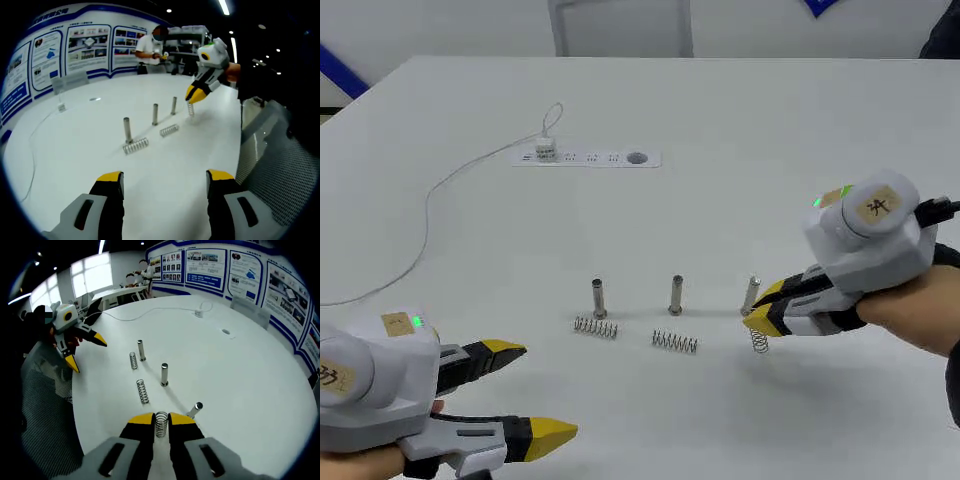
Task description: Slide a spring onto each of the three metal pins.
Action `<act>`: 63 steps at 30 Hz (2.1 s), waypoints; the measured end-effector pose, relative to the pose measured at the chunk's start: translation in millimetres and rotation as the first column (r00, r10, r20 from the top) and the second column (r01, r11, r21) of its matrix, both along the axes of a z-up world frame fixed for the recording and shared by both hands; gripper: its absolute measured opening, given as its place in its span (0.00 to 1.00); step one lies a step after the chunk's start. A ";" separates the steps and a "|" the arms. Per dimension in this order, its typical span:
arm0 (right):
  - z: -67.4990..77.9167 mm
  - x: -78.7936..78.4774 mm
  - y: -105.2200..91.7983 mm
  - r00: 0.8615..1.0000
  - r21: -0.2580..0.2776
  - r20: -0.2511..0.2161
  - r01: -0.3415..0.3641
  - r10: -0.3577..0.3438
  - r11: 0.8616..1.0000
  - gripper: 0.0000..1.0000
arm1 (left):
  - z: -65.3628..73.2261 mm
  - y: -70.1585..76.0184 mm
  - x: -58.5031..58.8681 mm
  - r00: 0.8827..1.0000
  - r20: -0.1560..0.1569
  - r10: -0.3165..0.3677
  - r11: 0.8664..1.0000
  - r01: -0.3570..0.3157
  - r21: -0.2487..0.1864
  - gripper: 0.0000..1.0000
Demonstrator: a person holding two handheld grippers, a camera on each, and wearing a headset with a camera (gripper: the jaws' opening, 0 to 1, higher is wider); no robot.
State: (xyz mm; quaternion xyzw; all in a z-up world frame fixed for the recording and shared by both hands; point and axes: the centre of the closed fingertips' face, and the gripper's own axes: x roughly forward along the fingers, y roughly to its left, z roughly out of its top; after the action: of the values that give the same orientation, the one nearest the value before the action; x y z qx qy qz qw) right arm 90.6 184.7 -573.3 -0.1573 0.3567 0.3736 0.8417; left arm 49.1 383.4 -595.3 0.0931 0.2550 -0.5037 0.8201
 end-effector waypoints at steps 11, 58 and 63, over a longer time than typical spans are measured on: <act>36.9 12.1 1.6 0.992 0.085 0.119 0.024 -0.034 0.996 0.12 | 0.8 -1.1 -1.3 1.000 0.000 0.001 1.000 -0.001 -0.002 0.68; 26.2 50.3 -25.3 0.950 0.204 0.215 0.182 -0.225 0.962 0.12 | -1.7 2.1 1.3 1.000 -0.008 0.015 1.000 -0.015 0.000 0.69; 15.8 49.4 -24.6 0.951 0.203 0.207 0.187 -0.228 0.961 0.12 | -2.1 2.2 1.6 1.000 -0.009 0.015 1.000 -0.015 0.000 0.69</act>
State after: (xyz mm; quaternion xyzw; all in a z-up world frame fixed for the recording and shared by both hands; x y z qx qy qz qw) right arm 140.1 160.1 -557.5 -0.0835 0.2369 0.2931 0.9225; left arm 50.6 385.7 -597.4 0.0889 0.2594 -0.4978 0.8228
